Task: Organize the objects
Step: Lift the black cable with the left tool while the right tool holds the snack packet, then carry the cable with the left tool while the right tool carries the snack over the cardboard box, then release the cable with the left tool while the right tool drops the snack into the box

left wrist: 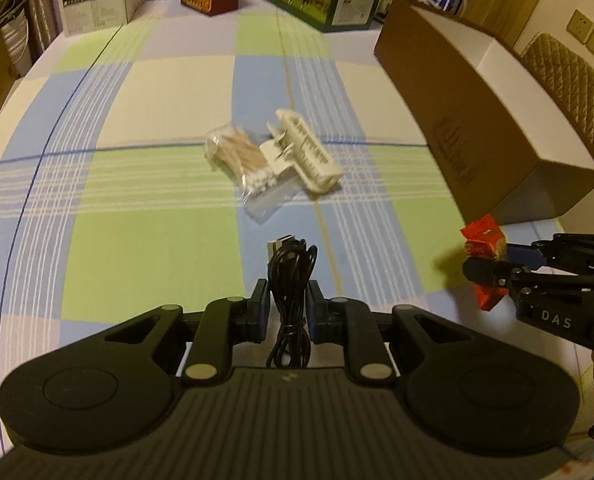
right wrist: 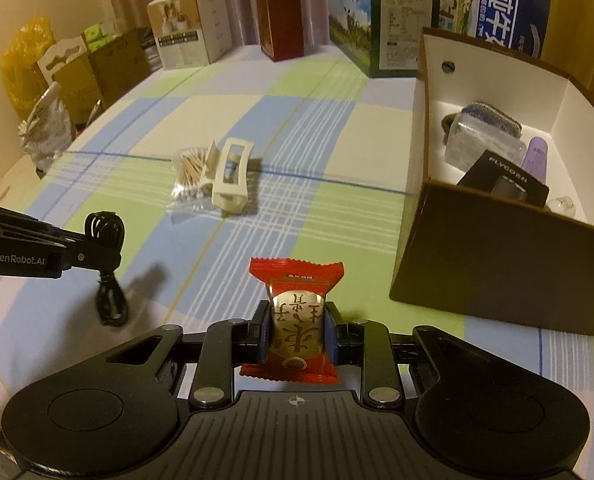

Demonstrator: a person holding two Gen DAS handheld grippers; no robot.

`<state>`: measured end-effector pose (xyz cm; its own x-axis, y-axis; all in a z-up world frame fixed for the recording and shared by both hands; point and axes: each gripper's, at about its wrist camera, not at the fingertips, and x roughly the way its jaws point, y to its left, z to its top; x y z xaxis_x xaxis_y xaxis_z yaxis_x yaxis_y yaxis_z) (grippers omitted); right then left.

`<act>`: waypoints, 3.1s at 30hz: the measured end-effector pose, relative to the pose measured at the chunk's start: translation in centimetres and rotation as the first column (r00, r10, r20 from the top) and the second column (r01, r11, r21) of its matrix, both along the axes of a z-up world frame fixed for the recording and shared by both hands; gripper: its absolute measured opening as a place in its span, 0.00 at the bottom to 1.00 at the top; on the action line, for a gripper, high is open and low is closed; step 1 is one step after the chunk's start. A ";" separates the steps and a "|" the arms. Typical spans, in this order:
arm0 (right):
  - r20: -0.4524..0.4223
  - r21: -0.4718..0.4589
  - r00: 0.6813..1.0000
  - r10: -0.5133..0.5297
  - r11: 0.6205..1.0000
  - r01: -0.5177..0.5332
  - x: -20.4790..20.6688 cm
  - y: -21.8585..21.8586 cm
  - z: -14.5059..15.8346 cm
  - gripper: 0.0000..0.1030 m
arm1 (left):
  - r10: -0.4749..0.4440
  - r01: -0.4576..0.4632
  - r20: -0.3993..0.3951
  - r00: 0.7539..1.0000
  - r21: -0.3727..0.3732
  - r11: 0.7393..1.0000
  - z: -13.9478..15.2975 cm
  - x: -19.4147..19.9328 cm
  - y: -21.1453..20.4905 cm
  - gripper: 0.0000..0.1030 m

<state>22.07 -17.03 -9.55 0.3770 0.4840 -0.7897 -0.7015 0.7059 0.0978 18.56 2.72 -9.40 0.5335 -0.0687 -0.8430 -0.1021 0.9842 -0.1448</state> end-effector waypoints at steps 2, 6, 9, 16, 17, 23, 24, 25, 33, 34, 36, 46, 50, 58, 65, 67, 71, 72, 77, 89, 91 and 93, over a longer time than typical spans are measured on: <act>0.006 0.008 1.000 -0.001 1.000 0.001 0.0 -0.1 0.3 0.23 | -0.003 0.003 0.012 1.000 0.001 1.000 0.4 0.0 -0.2 0.14; 0.007 0.030 1.000 -0.009 1.000 0.009 0.0 -0.6 0.9 0.23 | -0.015 0.015 0.034 0.999 -0.001 1.000 1.3 -0.1 -0.7 0.14; 0.012 0.044 1.000 -0.016 0.999 0.015 0.0 -0.9 1.4 0.23 | -0.027 0.027 0.049 0.998 -0.001 1.000 2.0 0.0 -1.1 0.14; 0.029 0.087 0.999 -0.037 0.996 0.035 0.1 -1.8 2.9 0.23 | -0.066 0.067 0.099 0.993 -0.003 0.998 4.0 0.4 -2.6 0.14; 0.032 0.094 0.999 -0.042 0.995 0.038 0.1 -1.9 3.2 0.23 | -0.073 0.073 0.107 0.992 -0.003 0.997 4.2 0.5 -2.8 0.14; 0.063 0.140 0.996 -0.065 0.989 0.056 0.3 -2.9 5.0 0.23 | -0.114 0.115 0.159 0.981 0.002 0.993 6.2 1.0 -4.5 0.14; 0.069 0.148 0.995 -0.070 0.987 0.059 0.4 -3.1 5.3 0.23 | -0.122 0.124 0.168 0.978 0.002 0.992 6.5 1.2 -4.8 0.14; 0.074 0.157 0.994 -0.075 0.986 0.062 0.4 -3.3 5.7 0.23 | -0.132 0.134 0.180 0.975 0.003 0.991 7.0 1.3 -5.2 0.14; 0.137 0.225 0.981 -0.136 0.969 0.103 1.8 -5.7 9.0 0.23 | -0.211 0.215 0.265 0.941 0.016 0.977 10.0 2.9 -8.4 0.14; 0.142 0.231 0.979 -0.146 0.967 0.110 2.1 -6.1 9.3 0.23 | -0.222 0.225 0.273 0.936 0.018 0.974 10.3 3.2 -8.9 0.14; 0.153 0.242 0.974 -0.168 0.962 0.128 2.6 -7.0 9.9 0.23 | -0.243 0.248 0.289 0.926 0.020 0.969 10.8 3.9 -9.8 0.14; 0.193 0.256 0.942 -0.275 0.941 0.222 6.4 -11.3 11.6 0.23 | -0.332 0.343 0.343 0.879 0.029 0.939 12.4 7.6 -15.0 0.14; 0.201 0.256 0.931 -0.304 0.934 0.250 8.0 -12.7 11.7 0.23 | -0.349 0.364 0.350 0.870 0.023 0.931 12.4 9.4 -16.9 0.14; 0.188 0.248 0.922 -0.337 0.925 0.288 11.2 -14.7 10.9 0.23 | -0.355 0.368 0.327 0.875 0.024 0.929 11.5 12.6 -19.5 0.14; 0.167 0.214 0.926 -0.338 0.929 0.301 14.3 -15.3 9.2 0.23 | -0.342 0.347 0.290 0.894 0.036 0.937 10.1 15.7 -20.5 0.14; 0.164 0.204 0.928 -0.335 0.932 0.300 15.2 -15.3 8.7 0.23 | -0.336 0.338 0.279 0.900 0.044 0.940 9.7 16.8 -20.7 0.14; 0.162 0.186 0.931 -0.328 0.936 0.298 17.2 -15.0 7.9 0.23 | -0.316 0.313 0.255 0.914 0.056 0.948 8.9 18.8 -20.5 0.14; 0.161 0.183 0.932 -0.325 0.938 0.295 17.8 -14.9 7.7 0.23 | -0.311 0.306 0.247 0.918 0.059 0.950 8.6 19.2 -20.5 0.14; 0.150 0.156 0.937 -0.316 0.943 0.294 19.9 -14.6 6.6 0.23 | -0.281 0.271 0.202 0.938 0.074 0.960 7.2 21.6 -20.1 0.14; 0.133 0.116 0.939 -0.316 0.946 0.302 22.7 -14.1 5.3 0.23 | -0.264 0.252 0.142 0.954 0.096 0.963 5.7 24.4 -20.1 0.22; 0.134 0.116 0.939 -0.317 0.946 0.303 22.9 -14.1 5.3 0.23 | -0.261 0.250 0.140 0.955 0.096 0.964 5.7 24.5 -20.0 0.26; 0.137 0.117 0.939 -0.317 0.946 0.302 23.0 -14.1 5.4 0.23 | -0.258 0.246 0.142 0.956 0.092 0.965 5.9 24.5 -19.9 0.31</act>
<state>45.06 -31.11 -4.20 0.6313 0.3928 -0.6686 -0.4615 0.8832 0.0831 43.10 -17.21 -3.55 0.6286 -0.1591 -0.7613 0.1681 0.9835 -0.0668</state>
